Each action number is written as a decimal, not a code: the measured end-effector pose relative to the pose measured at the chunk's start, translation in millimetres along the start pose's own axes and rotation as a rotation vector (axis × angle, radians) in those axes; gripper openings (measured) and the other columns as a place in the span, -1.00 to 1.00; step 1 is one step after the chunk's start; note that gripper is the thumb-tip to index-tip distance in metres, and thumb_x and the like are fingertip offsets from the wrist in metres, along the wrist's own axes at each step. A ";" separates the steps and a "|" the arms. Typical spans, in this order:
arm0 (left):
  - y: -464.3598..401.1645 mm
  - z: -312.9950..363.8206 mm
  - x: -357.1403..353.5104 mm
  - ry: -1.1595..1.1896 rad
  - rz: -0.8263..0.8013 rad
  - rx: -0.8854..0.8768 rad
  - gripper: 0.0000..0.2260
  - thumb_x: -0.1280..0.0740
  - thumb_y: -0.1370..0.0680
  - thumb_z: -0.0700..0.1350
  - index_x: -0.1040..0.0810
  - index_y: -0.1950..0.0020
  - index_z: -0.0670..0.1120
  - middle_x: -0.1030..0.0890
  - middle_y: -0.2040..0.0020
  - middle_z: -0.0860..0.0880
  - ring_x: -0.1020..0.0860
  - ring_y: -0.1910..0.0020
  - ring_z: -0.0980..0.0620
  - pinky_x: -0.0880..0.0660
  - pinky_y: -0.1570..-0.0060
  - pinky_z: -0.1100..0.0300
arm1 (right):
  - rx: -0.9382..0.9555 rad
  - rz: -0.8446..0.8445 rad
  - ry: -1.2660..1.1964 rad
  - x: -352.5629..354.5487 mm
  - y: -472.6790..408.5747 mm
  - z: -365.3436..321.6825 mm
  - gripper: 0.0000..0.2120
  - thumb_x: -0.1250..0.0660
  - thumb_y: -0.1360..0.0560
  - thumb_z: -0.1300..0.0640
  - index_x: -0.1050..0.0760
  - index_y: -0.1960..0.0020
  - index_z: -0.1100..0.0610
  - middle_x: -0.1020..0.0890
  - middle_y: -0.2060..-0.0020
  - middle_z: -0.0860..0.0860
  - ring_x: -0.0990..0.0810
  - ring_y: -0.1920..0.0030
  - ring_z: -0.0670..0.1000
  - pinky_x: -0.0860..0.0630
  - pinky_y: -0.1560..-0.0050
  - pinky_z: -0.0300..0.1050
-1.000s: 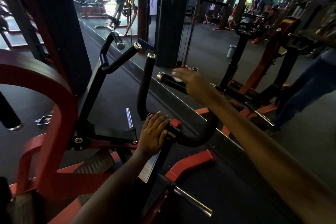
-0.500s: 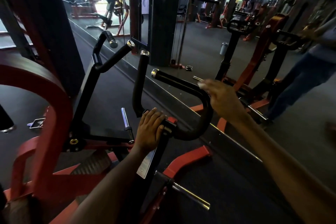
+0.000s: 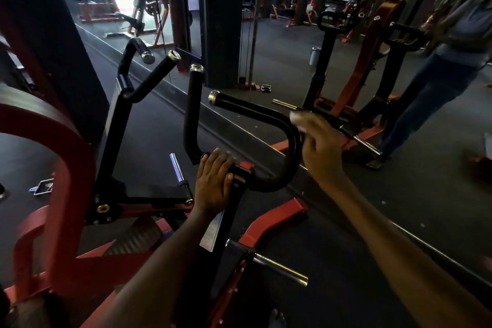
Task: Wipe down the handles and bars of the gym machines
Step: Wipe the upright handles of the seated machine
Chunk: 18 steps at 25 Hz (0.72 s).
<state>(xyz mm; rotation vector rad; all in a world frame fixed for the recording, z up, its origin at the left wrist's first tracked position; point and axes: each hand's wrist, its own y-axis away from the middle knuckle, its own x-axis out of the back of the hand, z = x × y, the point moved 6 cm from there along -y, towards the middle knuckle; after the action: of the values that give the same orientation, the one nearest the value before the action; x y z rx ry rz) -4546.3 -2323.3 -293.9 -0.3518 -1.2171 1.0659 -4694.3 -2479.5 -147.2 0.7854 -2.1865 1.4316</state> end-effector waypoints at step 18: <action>0.2 5.9 3.5 -0.030 -0.009 0.022 -0.65 -0.03 -0.61 -0.04 -0.46 -0.30 -0.08 -0.51 -0.31 -0.13 -0.29 -0.45 -0.13 -0.05 -0.49 -0.01 | -0.250 0.208 -0.225 -34.3 75.9 19.5 -0.49 -0.20 -0.44 0.56 -0.37 -0.35 0.30 -0.40 -0.35 0.13 -0.37 -0.38 0.02 -0.37 -0.35 0.07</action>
<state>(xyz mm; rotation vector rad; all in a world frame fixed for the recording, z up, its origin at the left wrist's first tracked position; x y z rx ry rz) -4551.7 -2322.1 -289.8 -0.3139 -1.2317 1.0789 -4718.5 -2465.6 -228.1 0.6723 -2.6227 1.1730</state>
